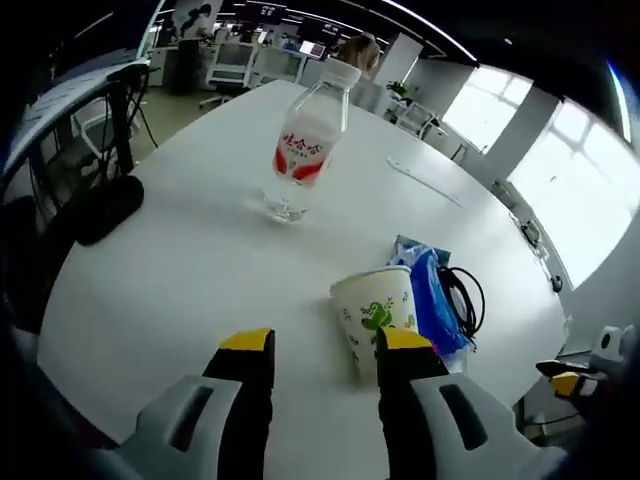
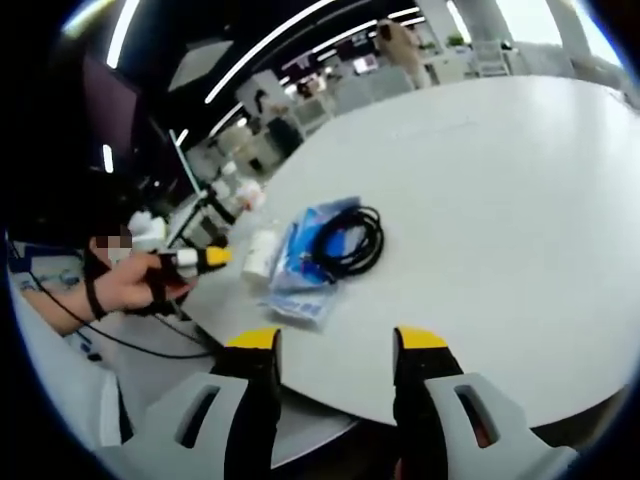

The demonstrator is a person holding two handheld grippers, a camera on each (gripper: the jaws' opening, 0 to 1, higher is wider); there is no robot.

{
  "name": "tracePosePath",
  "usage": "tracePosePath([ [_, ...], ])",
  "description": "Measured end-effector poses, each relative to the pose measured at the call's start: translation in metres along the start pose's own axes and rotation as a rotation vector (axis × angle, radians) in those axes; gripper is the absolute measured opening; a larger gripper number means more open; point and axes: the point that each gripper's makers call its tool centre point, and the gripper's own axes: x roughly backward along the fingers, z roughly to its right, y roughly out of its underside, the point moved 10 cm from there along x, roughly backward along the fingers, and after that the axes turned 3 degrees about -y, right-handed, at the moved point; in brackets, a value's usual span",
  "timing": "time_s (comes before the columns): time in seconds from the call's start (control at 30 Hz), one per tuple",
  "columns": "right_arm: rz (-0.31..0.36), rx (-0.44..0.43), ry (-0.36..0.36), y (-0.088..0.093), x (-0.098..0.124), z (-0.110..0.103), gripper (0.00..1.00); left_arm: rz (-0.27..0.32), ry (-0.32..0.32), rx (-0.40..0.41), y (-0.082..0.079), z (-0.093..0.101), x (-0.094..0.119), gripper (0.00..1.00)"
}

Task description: Arrange the tabletop items into an orderly group along one side of the table until the central work area is clear of visible clutter.

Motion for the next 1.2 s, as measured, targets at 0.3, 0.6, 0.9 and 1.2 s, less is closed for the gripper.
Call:
tracePosePath([
  [0.3,0.005,-0.013,0.008,0.005,0.005,0.004,0.42,-0.021,0.046,0.016,0.009,0.017,-0.004,0.41],
  [0.6,0.002,-0.015,0.003,0.008,0.005,0.004,0.43,-0.041,0.099,0.039,0.010,0.030,-0.013,0.46],
  [0.9,-0.002,-0.015,-0.005,0.008,0.003,0.002,0.43,-0.085,0.078,0.045,0.016,0.033,-0.031,0.48],
  [1.2,-0.004,-0.019,0.002,0.010,0.007,0.005,0.43,-0.097,0.081,0.096,0.013,0.037,-0.045,0.48],
])
